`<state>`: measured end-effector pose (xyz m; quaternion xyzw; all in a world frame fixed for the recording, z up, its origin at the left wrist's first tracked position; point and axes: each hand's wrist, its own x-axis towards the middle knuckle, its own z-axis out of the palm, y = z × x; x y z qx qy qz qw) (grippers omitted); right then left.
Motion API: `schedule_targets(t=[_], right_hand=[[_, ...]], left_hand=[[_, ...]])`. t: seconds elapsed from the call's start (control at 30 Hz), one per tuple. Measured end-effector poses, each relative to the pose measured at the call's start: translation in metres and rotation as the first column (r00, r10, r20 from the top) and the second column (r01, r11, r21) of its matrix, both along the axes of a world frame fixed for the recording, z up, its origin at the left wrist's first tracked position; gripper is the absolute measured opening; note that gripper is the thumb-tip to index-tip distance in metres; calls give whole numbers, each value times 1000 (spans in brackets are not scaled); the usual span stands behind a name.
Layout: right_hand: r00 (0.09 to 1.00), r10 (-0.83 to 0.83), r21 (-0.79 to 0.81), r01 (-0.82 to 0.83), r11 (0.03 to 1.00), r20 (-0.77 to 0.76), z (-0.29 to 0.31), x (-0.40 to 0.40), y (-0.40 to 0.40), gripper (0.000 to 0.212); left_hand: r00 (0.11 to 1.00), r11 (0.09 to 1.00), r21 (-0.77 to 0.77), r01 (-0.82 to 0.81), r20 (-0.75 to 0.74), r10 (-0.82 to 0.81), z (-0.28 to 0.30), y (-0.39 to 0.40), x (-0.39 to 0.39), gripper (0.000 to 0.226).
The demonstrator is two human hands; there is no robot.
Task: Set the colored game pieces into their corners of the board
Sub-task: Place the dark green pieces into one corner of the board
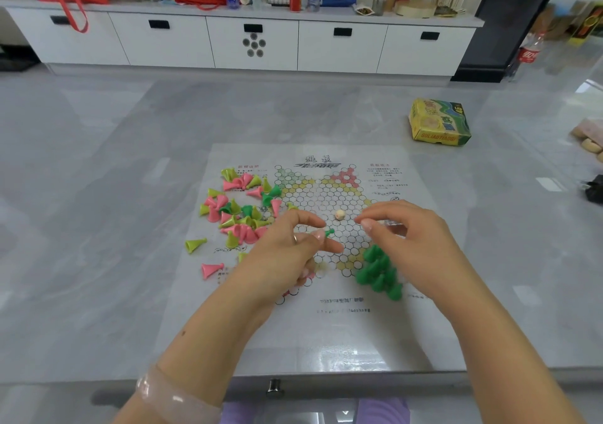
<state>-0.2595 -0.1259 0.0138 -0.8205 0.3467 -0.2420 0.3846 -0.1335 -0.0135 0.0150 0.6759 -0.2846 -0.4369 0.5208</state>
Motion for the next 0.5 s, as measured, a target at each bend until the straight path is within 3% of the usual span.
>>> schedule_targets(t=[0.13, 0.4, 0.5], right_hand=[[990, 132, 13, -133, 991, 56, 1, 8, 10, 14], [974, 113, 206, -154, 966, 197, 3, 11, 13, 11], [969, 138, 207, -181, 961, 206, 3, 11, 15, 11]], left_hand=[[998, 997, -28, 70, -7, -70, 5, 0, -6, 16], [996, 994, -65, 84, 16, -83, 7, 1, -6, 17], [996, 994, -73, 82, 31, -80, 5, 0, -6, 17]])
